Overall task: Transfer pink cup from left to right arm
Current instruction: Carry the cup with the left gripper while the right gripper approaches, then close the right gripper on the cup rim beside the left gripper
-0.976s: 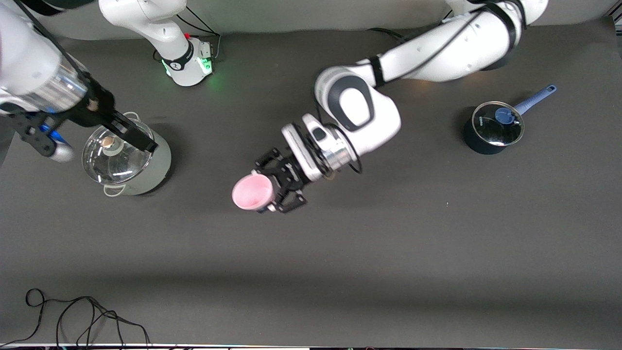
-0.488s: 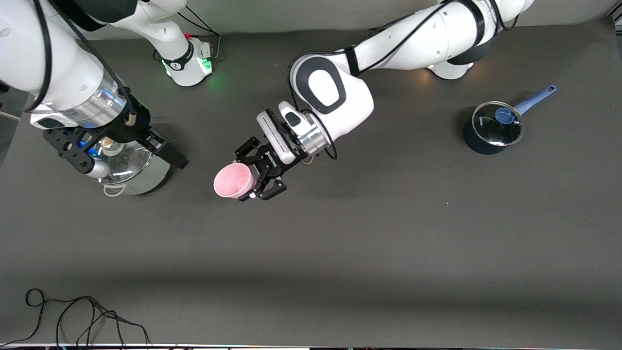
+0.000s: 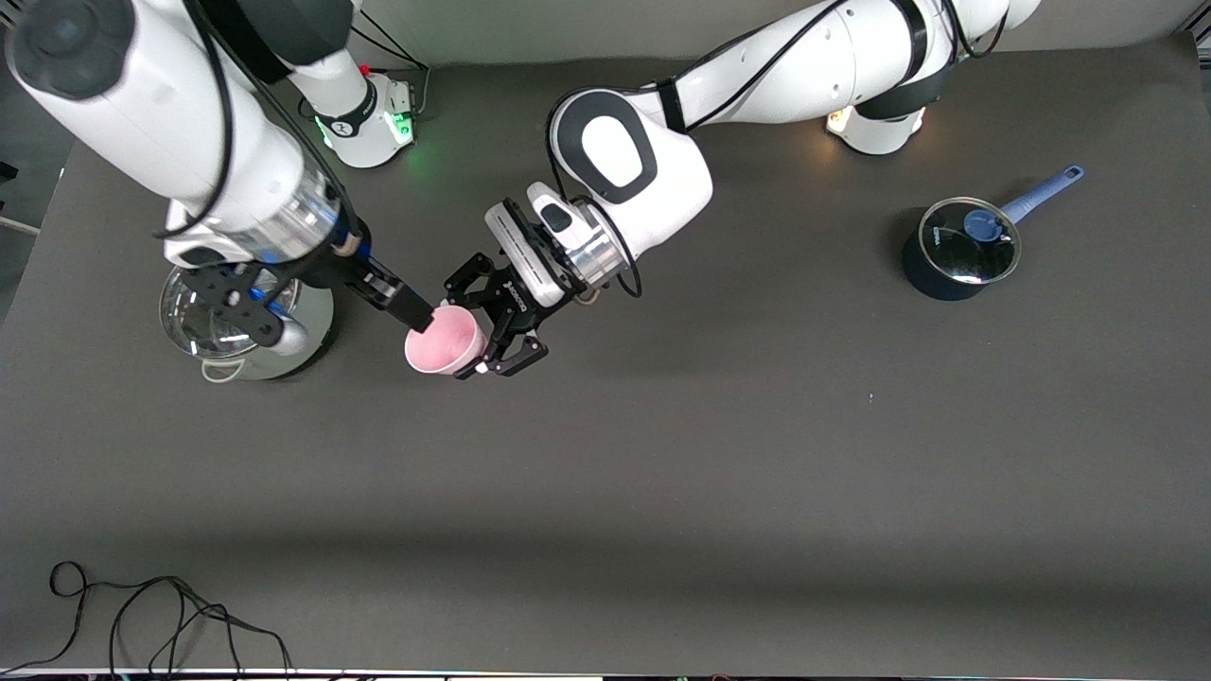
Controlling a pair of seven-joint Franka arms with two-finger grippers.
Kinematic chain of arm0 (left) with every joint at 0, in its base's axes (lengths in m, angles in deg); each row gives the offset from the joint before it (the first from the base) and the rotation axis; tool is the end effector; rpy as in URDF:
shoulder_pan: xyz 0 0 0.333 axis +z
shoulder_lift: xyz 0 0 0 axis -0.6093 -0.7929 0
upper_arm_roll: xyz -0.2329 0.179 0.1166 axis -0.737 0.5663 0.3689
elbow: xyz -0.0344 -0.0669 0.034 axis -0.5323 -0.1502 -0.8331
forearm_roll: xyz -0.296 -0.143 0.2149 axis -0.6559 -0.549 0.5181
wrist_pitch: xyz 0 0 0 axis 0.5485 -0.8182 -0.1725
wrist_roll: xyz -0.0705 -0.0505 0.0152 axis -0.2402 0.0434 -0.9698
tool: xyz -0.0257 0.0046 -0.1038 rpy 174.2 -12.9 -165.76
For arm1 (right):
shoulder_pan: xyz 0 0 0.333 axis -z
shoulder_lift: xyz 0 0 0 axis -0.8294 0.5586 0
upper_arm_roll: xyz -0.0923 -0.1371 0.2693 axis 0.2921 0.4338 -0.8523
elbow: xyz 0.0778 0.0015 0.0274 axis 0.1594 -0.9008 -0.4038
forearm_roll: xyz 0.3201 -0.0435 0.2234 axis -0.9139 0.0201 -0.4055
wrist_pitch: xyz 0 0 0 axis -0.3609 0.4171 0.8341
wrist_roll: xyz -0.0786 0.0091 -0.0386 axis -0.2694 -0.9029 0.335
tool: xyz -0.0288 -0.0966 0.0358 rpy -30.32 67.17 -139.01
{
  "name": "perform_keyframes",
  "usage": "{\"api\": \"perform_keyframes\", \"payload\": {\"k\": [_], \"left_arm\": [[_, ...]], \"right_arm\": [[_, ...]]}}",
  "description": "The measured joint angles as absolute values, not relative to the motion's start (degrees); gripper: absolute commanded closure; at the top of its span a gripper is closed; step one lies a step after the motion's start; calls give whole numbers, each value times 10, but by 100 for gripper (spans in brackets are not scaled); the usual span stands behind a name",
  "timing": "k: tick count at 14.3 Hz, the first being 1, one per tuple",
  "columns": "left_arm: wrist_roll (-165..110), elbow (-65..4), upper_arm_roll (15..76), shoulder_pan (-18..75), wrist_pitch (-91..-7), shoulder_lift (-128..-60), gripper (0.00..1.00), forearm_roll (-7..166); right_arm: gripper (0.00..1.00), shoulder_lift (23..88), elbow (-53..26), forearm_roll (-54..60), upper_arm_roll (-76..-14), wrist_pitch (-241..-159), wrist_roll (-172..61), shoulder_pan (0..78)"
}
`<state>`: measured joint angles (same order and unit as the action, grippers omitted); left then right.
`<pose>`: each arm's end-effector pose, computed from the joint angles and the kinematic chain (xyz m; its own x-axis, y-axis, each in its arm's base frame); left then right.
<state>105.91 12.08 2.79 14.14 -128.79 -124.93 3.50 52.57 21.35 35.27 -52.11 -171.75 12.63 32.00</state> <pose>0.5265 -0.5626 0.4362 0.1702 -0.1648 0.9715 -0.8328 -0.5510 0.0525 0.5909 0.2881 0.6133 0.7974 -0.6007 -0.0572 -0.6034 -0.7938 -0.0760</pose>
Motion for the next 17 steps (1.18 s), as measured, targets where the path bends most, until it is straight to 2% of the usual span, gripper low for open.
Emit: {"api": "perform_keyframes", "payload": {"k": [9, 10, 11, 15, 17], "left_arm": [[1052, 122, 30, 141, -1288, -1248, 100, 35], [1052, 122, 30, 141, -1288, -1248, 100, 35], [1052, 122, 30, 141, -1288, -1248, 100, 35], [1052, 122, 30, 141, -1288, -1248, 100, 35], [1052, 122, 30, 141, -1288, -1248, 100, 35]], "right_arm": [[2, 548, 213, 353, -521, -1718, 130, 319], [6, 553, 213, 353, -521, -1718, 130, 319], [15, 556, 213, 353, -521, -1718, 130, 319], [66, 559, 214, 353, -521, -1719, 130, 319], [76, 559, 214, 353, -521, -1719, 130, 319]]}}
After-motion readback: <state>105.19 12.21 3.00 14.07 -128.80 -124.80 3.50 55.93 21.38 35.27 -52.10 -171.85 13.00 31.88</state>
